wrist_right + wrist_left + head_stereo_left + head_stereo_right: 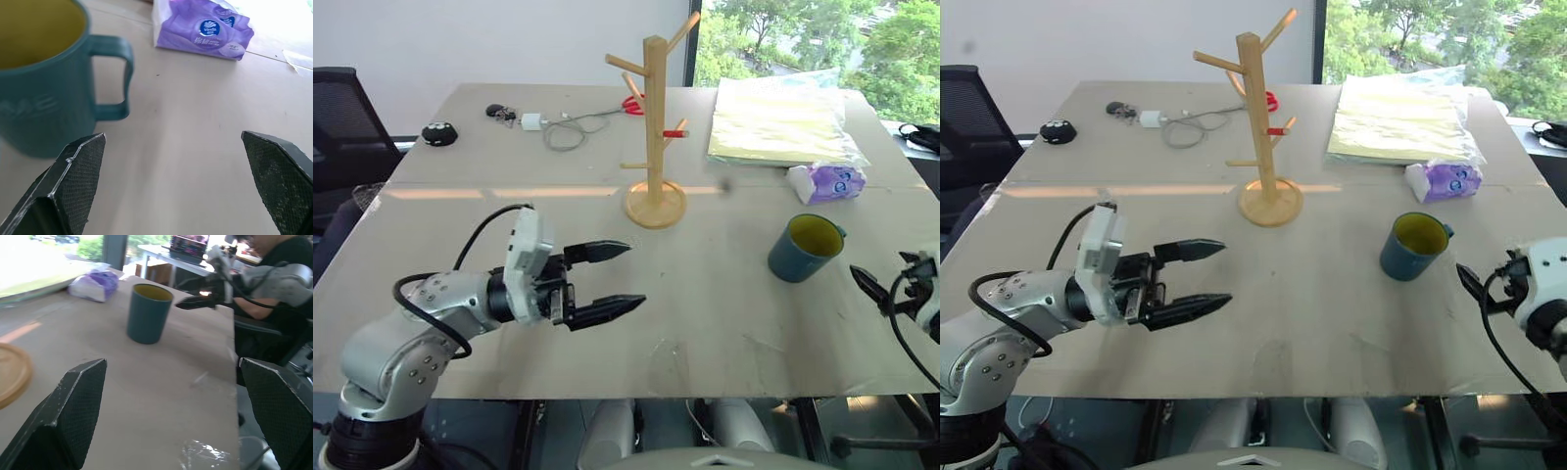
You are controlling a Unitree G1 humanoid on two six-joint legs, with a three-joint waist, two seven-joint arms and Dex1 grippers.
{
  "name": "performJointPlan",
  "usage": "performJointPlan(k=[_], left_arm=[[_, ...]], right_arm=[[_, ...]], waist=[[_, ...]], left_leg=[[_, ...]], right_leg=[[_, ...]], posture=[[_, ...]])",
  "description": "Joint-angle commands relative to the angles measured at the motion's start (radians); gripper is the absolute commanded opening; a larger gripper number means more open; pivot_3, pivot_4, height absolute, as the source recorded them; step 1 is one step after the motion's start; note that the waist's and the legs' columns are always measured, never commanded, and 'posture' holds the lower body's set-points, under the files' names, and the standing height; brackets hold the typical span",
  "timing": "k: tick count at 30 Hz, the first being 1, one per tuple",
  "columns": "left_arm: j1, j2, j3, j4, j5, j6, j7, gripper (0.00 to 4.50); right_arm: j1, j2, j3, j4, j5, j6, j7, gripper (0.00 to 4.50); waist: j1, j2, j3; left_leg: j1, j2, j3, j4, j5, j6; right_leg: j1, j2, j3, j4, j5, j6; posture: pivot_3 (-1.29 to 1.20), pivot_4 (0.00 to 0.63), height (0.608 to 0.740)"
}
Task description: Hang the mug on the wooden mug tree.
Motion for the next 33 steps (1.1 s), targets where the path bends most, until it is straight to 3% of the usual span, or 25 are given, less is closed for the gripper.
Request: performJointPlan(k=[1, 12, 28, 31, 33], left_arm=[[0.003, 0.017, 0.023, -0.047, -0.044, 0.003, 0.007, 4.47], [0.06, 0.037, 0.059, -0.09, -0.065, -0.02, -0.002, 4.47], [0.134, 0.061, 0.106, -0.11, -0.077, -0.062, -0.034, 4.47], [0.144, 0.065, 0.117, -0.106, -0.074, -0.067, -0.036, 4.5], [0.151, 0.067, 0.127, -0.106, -0.077, -0.07, -0.033, 4.5]], right_arm=[[-0.045, -0.006, 0.019, 0.007, 0.012, 0.007, 0.012, 4.5], [-0.167, 0.0, 0.105, 0.17, -0.03, -0.066, 0.044, 4.5], [-0.299, 0.116, 0.185, 0.384, -0.086, -0.241, 0.05, 4.5], [-0.324, 0.133, 0.195, 0.433, -0.096, -0.281, 0.057, 3.7], [-0.33, 0.139, 0.2, 0.452, -0.095, -0.306, 0.07, 2.69]], waist=[[0.001, 0.0, 0.0], [0.001, 0.0, 0.0], [-0.001, 0.001, 0.001], [-0.001, 0.001, 0.001], [-0.001, 0.001, 0.001]], left_leg=[[0.0, 0.0, 0.0, 0.0, 0.0, 0.0], [0.001, 0.0, 0.001, 0.0, 0.0, 0.0], [0.002, 0.0, 0.003, 0.0, 0.0, 0.0], [0.002, 0.0, 0.003, 0.0, 0.0, 0.0], [0.002, 0.0, 0.004, 0.0, 0.0, 0.0]], right_leg=[[0.0, 0.0, 0.0, 0.0, 0.0, 0.0], [0.0, 0.003, 0.007, 0.001, 0.0, 0.0], [0.0, 0.004, 0.008, 0.002, 0.0, 0.0], [0.0, 0.004, 0.009, 0.002, 0.0, 0.0], [0.0, 0.004, 0.009, 0.002, 0.0, 0.0]], posture=[[0.0, 0.15, 0.74], [0.0, 0.15, 0.74], [0.0, 0.15, 0.74], [0.0, 0.15, 0.74], [0.0, 0.15, 0.74]])
